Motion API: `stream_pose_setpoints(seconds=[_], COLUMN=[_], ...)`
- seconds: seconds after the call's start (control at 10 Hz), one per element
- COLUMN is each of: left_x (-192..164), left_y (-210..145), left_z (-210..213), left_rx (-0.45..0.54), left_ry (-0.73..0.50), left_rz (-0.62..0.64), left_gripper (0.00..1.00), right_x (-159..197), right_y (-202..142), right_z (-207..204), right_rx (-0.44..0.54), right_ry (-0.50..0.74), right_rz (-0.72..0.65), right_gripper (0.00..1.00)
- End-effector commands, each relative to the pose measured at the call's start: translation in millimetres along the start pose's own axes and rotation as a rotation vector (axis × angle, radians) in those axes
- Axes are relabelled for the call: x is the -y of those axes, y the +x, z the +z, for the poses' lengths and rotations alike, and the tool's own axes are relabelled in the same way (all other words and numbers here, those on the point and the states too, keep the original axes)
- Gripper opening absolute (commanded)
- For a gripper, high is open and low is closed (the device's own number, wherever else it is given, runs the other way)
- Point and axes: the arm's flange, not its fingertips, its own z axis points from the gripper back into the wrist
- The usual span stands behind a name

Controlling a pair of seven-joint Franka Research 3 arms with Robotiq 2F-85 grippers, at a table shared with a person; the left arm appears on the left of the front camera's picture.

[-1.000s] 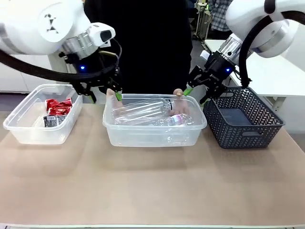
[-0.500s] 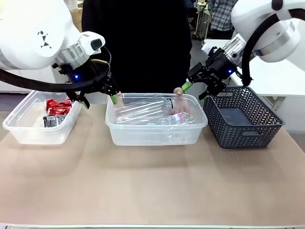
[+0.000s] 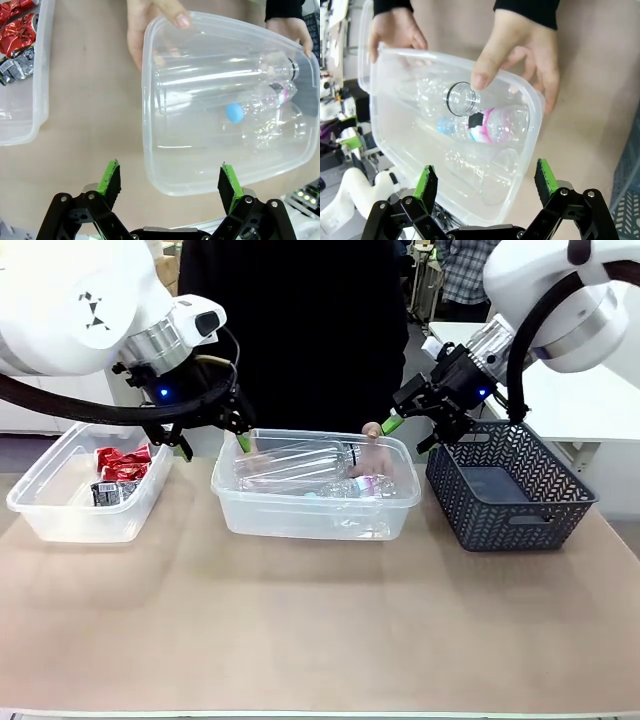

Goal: Sort the waste into each basket.
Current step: Release the Organizing box you were holding.

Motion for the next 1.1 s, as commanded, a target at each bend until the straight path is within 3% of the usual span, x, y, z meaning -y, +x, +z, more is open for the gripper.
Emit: stream_pose_setpoints(seconds=[0.0, 0.1, 0.3, 0.4, 0.6, 0.7, 0.8, 0.9, 1.0], left_x=[0, 11, 27, 29, 27, 45, 45, 45, 41], left_y=[0, -17, -64, -88, -124, -91, -91, -91, -112], left_z=[0, 35, 86, 96, 99, 108, 108, 108, 114], left_rx=[0.000, 0.011, 0.057, 0.074, 0.120, 0.081, 0.081, 0.081, 0.104], left_ry=[0.000, -0.027, -0.064, -0.093, -0.089, -0.062, -0.062, -0.062, -0.063], left_rz=[0.000, -0.055, -0.154, -0.186, -0.157, -0.174, -0.174, -0.174, -0.176], left_gripper=[1.00, 1.00, 1.00, 1.00, 1.00, 1.00, 1.00, 1.00, 1.00], right_x=[-3, 0, 32, 46, 62, 40, 40, 56, 39], right_y=[2, 0, -68, -101, -149, -95, -95, -140, -123], right_z=[2, 0, 83, 106, 126, 111, 111, 135, 120], right_rx=[-0.016, 0.000, -0.005, 0.020, 0.193, 0.045, 0.045, 0.114, -0.017], right_ry=[-0.023, 0.000, 0.286, 0.348, 0.374, 0.315, 0.315, 0.354, 0.510], right_rz=[-0.017, 0.000, -0.003, -0.009, -0.039, -0.032, -0.032, -0.053, -0.007], right_gripper=[1.00, 1.00, 1.00, 1.00, 1.00, 1.00, 1.00, 1.00, 1.00])
